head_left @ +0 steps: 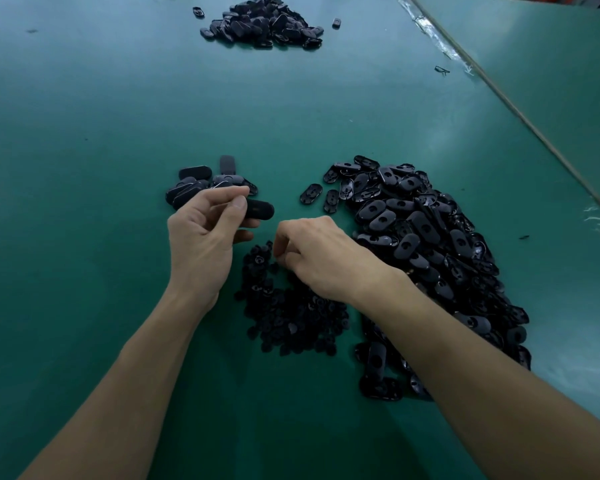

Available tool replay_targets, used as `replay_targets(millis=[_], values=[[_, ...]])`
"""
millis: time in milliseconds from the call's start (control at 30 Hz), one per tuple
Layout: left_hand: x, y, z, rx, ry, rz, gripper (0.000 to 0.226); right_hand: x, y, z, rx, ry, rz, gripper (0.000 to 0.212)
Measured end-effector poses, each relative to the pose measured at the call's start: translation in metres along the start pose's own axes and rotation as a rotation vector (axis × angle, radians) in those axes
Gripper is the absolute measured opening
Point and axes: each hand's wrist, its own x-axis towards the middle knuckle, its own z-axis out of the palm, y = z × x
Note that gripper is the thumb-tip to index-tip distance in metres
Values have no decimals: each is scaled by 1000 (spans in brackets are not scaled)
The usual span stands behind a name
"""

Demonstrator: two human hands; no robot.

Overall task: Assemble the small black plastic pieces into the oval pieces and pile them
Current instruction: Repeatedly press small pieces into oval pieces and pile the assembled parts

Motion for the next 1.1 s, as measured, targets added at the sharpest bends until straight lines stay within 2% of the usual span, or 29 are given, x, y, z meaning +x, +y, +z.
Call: replay_targets(millis=[33, 100, 300, 633, 933, 1100], values=[[0, 0, 0, -1, 2, -1, 18, 0, 0, 0, -10, -1, 2, 4], [0, 0, 0, -1, 4, -2, 17, 1, 0, -1, -38, -8, 15, 15], [0, 0, 0, 11, 3, -2, 16, -3, -6, -9, -61, 20, 36, 29], [1, -1, -1, 28, 14, -8, 14, -9, -8, -19, 75, 52, 2, 14], [-1, 0, 0, 24, 1, -12, 11, -10, -6, -20, 97, 103, -37, 24], [-1, 0, 0, -10, -11, -20, 11, -9, -9, -23, 130, 193, -79, 14]])
